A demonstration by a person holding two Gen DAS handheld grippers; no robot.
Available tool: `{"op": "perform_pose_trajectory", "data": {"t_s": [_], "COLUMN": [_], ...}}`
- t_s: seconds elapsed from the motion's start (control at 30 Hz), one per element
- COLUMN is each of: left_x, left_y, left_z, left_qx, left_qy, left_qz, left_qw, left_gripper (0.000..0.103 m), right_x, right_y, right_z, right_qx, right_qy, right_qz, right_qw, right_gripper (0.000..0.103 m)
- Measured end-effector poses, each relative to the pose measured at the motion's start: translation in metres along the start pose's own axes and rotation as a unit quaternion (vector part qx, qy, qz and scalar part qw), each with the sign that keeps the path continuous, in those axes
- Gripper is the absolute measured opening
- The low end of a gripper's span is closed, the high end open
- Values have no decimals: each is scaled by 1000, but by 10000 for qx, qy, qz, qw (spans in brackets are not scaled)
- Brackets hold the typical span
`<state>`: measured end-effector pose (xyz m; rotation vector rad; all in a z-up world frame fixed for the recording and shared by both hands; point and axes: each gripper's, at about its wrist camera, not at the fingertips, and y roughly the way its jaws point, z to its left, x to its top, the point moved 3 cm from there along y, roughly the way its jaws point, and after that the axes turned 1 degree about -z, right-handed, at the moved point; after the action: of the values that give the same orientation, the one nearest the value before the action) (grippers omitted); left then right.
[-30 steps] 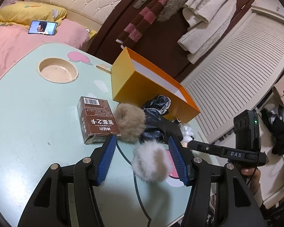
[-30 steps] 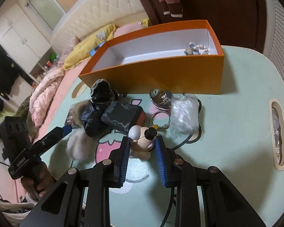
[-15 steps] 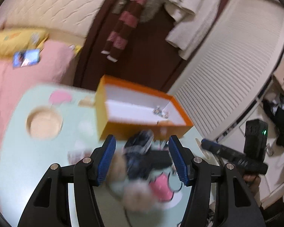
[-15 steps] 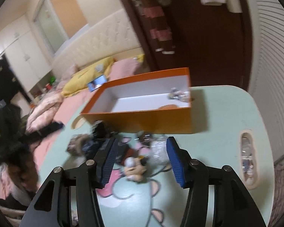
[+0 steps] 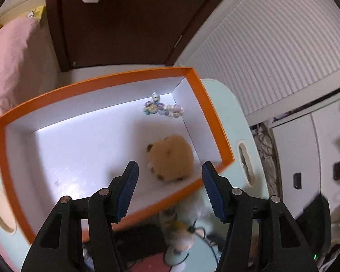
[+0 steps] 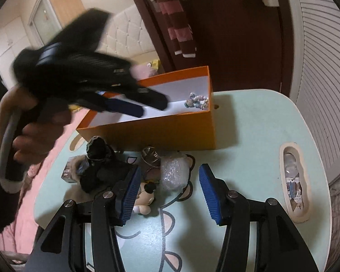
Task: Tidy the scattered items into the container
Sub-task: 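Grasp the tan round plush in the box and lift it with the left gripper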
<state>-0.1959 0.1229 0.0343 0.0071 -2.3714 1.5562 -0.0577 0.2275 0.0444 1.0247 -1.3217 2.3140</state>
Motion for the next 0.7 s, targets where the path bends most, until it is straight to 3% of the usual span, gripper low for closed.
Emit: {"op": "perform_pose_trajectory", "data": {"t_s": [0.23,0.33,0.4,0.47,0.7], "left_x": [14,13,10,8,4], "left_y": [31,47,47,43,10], "left_z": [-19,-19,-19,-21,-15], "left_qx": [299,707,677,723,317], "left_qy": [75,119,196,270,129], "left_qz": [358,456,387,324,43], "left_qw": [9989,9964,9968,9965,9994], "left_gripper": [59,59,58,51,48], "right_x": [-3,-4,-6,-7,-7], "right_y": [-7,-8,-8,-9,-10], "right_z": [-8,-10,-11,-11,-11], "right_qx": [322,436,440,448,460], "right_qy": [200,295,302,314,323], "right_qz": [-79,-56,-44,-15,-41], "right_qw": [9992,9986,9986,9985,9984], "right_gripper": [53,53,53,53,53]}}
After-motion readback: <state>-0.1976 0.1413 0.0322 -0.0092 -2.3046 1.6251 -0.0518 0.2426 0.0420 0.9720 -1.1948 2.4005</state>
